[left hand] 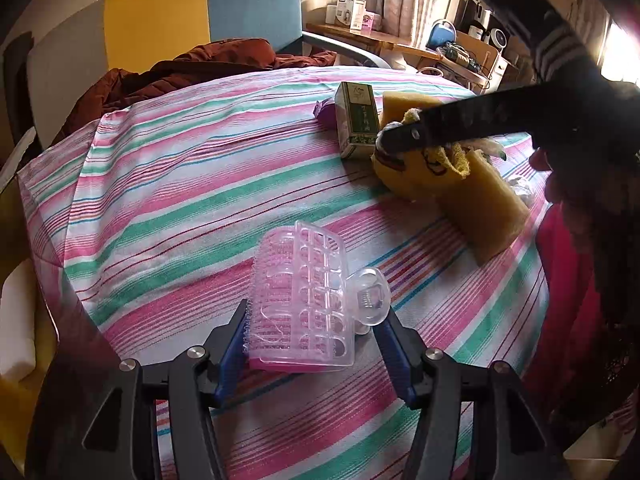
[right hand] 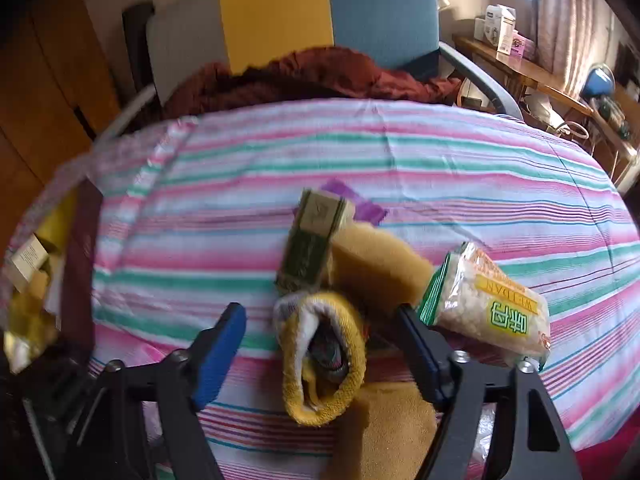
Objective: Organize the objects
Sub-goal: 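Grasp the pink hair roller with the left tool while the right tool grasps the yellow knitted sock, then carry the roller and sock into the gold tray and open both tools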
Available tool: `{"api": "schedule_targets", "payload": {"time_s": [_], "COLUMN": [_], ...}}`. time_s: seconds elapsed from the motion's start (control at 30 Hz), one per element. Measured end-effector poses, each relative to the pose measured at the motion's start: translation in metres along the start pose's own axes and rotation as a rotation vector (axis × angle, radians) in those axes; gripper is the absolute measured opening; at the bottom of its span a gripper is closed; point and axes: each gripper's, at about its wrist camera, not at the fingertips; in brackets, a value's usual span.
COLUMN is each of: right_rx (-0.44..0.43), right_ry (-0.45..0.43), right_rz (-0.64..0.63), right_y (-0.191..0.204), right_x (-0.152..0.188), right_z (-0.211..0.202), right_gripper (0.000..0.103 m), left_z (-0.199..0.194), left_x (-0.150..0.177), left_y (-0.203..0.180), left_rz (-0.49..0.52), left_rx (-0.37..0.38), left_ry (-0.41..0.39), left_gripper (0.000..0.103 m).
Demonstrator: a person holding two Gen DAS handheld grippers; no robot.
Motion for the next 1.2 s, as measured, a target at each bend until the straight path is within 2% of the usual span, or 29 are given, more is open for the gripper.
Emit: {"api": "schedule_targets", "payload": {"time_s": [0.03,0.07,0.23,0.43,0.67,0.83,1.0,1.2], "right_rx": [0.014,0.019,0.017,-0.055,-0.119,-0.156,-0.259,-0.392], "right_ry": [0.015,0.022,0.007,-0.104,-0.168,-0.215,-0.244,-0.236], "right_rz": [-0.012,-0.018,-0.031,-0.042,-0.051,-0.098,-0.157,-0.27], "right_y": [0.0,0.001,0.002,0.011,0.033,0.068,0.111,0.187], "right_x": [0.002,0.002,0.005,0.005,0.005,0.006,0.003,-0.002], "right_z": [0.003,0.005,0.0,-0.029,-0.052,-0.073,-0.088,-0.087], "right_gripper": [0.051,0.042,0.033,0.033,0.033,0.033,0.033,0.033], "left_z": [-0.001,-0.002,-0.017,-0.065,-0.121,-0.145,-0.159,-0.164], "left_x": [0.0,0.001,0.006,0.01,0.006,0.008,0.014,0.004], "left_y": [0.0,0.001,0.007,0.019,0.068,0.12,0.166,0.208], "left_rz": [-0.004,-0.009,-0.041,-0.071,-0.184,-0.294,-0.38,-0.426], "left_rx": [0.0,0.001,0.013,0.024,-0.006,-0.082,-0.15,-0.207], "left_ry": [0.001,0.001,0.002,-0.074,-0.189,-0.231,-0.245,-0.259], "left_gripper": [0.06,0.06,0.06,0.06,0.06,0.06,0.06,0.06]}}
Point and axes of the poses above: each gripper's, at about its wrist camera, not at the fingertips, and z roughly the way its jaws point, y to its left, x to its underside, and after that the axes turned 6 degrees about -z, right-handed
